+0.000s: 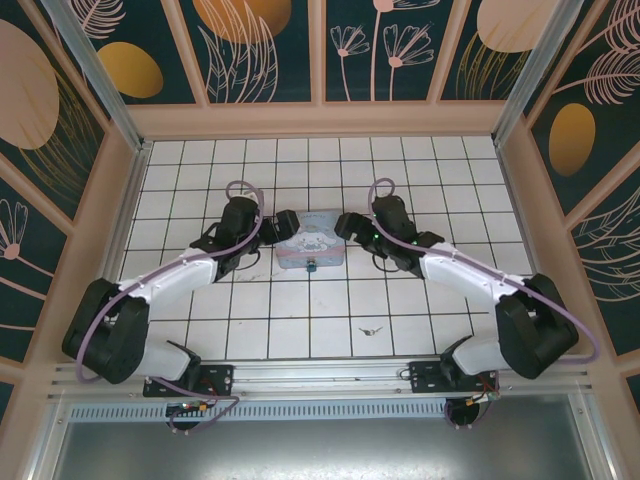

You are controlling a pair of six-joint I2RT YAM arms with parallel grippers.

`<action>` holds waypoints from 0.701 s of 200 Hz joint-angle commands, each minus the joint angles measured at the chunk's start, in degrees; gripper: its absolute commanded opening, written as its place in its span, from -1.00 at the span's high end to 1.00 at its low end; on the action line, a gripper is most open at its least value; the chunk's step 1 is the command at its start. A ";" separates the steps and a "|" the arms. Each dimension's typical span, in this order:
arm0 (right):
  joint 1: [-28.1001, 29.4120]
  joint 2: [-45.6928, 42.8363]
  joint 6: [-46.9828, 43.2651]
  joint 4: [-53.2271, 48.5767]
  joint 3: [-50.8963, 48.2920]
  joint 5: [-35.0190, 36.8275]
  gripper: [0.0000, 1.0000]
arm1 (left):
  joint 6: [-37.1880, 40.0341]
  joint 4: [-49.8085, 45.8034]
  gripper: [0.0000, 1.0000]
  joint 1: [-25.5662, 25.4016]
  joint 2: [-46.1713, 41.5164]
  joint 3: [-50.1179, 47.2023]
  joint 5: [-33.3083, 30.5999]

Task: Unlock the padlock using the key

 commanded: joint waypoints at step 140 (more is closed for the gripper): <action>15.78 -9.38 -1.00 -26.60 -5.38 9.73 -0.60 | -2.28 -8.16 -0.97 -0.04 -12.90 -3.30 -3.54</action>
